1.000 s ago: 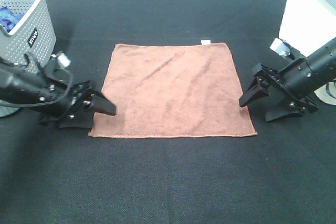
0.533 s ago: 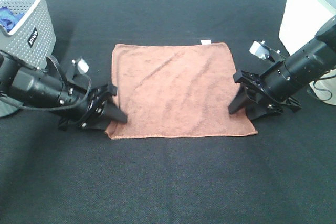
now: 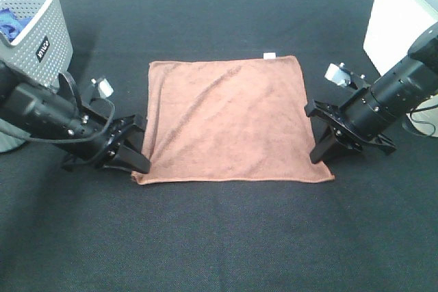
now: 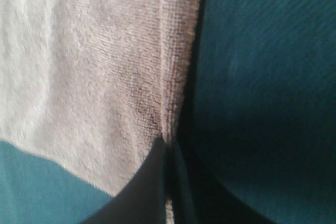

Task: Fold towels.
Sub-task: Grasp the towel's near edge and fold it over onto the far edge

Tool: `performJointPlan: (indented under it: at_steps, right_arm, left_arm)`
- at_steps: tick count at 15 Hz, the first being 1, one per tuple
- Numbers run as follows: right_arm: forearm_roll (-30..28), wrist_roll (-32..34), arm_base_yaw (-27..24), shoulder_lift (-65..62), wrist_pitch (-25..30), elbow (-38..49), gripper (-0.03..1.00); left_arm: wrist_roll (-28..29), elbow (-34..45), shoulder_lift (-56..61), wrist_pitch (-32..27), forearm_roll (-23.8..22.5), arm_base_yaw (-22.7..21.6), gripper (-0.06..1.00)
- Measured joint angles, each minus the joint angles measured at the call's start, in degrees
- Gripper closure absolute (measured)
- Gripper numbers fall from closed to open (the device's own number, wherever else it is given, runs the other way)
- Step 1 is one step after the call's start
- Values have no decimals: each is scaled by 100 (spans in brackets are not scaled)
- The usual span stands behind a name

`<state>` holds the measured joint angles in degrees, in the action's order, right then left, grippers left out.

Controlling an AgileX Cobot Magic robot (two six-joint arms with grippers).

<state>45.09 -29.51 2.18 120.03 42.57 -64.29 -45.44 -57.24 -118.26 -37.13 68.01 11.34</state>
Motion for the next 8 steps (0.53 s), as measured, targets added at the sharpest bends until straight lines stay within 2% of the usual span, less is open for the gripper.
performJointPlan:
  at_steps: [3,8]
  right_arm:
    - [-361,321,6,-350,424,29,97]
    - [-544,561,29,-905,527,825,97]
  left_arm:
    - [567,309,430,-69,-682,0,94]
    - [693,1106,940,-504,-837,0,94]
